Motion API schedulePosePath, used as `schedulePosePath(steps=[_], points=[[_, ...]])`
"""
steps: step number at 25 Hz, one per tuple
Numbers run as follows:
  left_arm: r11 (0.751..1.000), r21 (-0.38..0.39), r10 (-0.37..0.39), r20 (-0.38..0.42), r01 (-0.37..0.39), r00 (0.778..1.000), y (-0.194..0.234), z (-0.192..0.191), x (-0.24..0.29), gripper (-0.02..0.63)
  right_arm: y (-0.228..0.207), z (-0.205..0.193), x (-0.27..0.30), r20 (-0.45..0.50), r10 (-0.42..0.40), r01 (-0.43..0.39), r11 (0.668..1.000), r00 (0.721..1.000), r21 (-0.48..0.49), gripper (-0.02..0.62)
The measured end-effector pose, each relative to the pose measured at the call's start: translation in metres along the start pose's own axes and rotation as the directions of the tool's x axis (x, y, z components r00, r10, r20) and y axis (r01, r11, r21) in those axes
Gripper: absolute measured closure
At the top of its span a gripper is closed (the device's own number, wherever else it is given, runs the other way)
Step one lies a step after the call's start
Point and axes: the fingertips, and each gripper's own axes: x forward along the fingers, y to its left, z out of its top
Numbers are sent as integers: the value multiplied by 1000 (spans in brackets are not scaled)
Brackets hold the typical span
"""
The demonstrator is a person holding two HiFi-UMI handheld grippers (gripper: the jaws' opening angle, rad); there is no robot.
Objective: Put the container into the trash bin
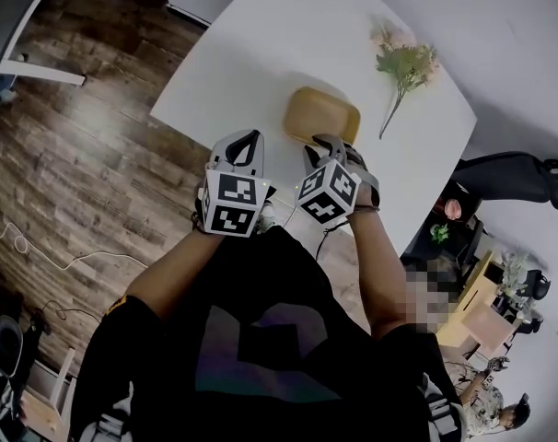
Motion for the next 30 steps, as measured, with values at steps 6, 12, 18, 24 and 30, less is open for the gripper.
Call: schedulePosePath(steps=[6, 12, 18, 24, 30], points=[[1000, 0, 21, 4, -21, 1000, -3, -4, -3, 598, -2, -1, 9, -4, -18, 18, 999, 1000, -43, 543], [998, -14, 61, 27, -61, 998, -15, -11, -18, 598, 0, -3, -7, 52, -25, 28, 998, 998, -48, 560], [993, -29, 119, 56, -117, 991, -34, -19, -35, 598, 12, -13, -34, 135, -27, 33, 999, 990, -40, 563], [982, -61, 182, 84, -177, 980, -69, -37, -61, 598, 32, -34, -70, 234, -20, 28, 999, 972, -31, 565], [963, -100, 258, 85, -250, 962, -100, -61, -91, 598, 59, -55, -107, 345, -1, 13, 999, 939, -33, 566]])
